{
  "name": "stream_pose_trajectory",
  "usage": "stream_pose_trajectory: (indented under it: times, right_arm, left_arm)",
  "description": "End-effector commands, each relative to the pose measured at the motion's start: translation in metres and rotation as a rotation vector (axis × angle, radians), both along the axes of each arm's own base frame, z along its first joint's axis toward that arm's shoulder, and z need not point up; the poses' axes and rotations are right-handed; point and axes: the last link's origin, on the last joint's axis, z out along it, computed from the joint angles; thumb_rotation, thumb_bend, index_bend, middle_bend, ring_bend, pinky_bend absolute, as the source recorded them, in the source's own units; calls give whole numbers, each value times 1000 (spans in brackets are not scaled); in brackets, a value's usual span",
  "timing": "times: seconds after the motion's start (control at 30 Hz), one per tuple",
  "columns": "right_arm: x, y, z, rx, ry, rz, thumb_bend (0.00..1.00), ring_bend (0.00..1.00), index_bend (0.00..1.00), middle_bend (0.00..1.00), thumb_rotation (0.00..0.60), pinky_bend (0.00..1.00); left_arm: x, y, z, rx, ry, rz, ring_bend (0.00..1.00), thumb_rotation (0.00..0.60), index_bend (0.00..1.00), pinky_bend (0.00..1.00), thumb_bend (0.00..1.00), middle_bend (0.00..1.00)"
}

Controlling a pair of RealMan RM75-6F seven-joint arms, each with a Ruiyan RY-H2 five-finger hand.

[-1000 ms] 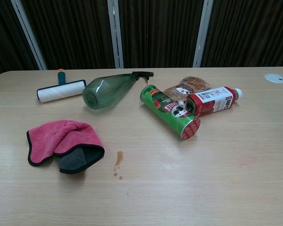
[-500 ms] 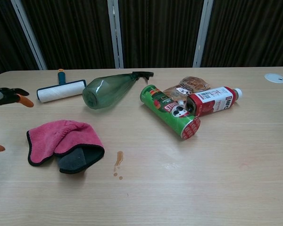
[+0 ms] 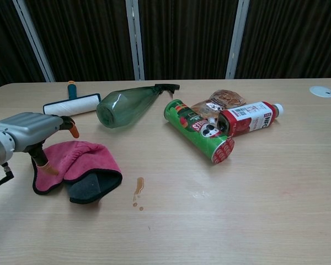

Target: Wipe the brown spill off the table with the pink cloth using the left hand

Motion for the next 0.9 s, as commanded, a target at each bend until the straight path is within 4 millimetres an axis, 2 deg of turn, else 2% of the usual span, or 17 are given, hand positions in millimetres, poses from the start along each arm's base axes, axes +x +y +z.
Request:
stream_pose_trajectory:
  times: [0.03,0.17,0.27,0.4,0.53,0.63,0.77,0.9]
  right_arm:
    - [0,0,0,-1,0,0,0,0,0,0,600,70]
    - [0,0,1,-3,-2,-3,0,0,0,0,600,70]
    - [0,0,1,-3,-6,-6,0,0,0,0,600,70]
    - [1,0,0,-2,-6,-4,0,0,0,0,600,70]
    - [1,0,0,-1,-5,-5,0,0,0,0,600,70]
    - [1,0,1,-3,-5,-8,0,0,0,0,600,70]
    - [1,0,1,-5,-8,-9,0,0,0,0,600,70]
    - [2,0,1,-6,-10,-7,0,0,0,0,600,70]
  left_arm:
    - [4,1,-6,-9,8,-6,62,600,229,173,0,60]
    - [8,-1,-13,-21,14,-17,102,600,288,214,0,114]
    - [8,-3,-16,-21,13,-10,158,600,370,263,0,179]
    - [7,-3,-15,-12,18,-11,278,600,511,349,41,315]
    - [10,-3,-15,-2,8,-29,425,600,705,458,239,497]
    - [17,-3,-14,12,-44,-52,491,600,788,506,371,574]
    - [37,1,-6,48,-152,-109,526,600,827,537,445,611]
    - [72,7,7,75,-240,-201,539,600,842,551,461,623]
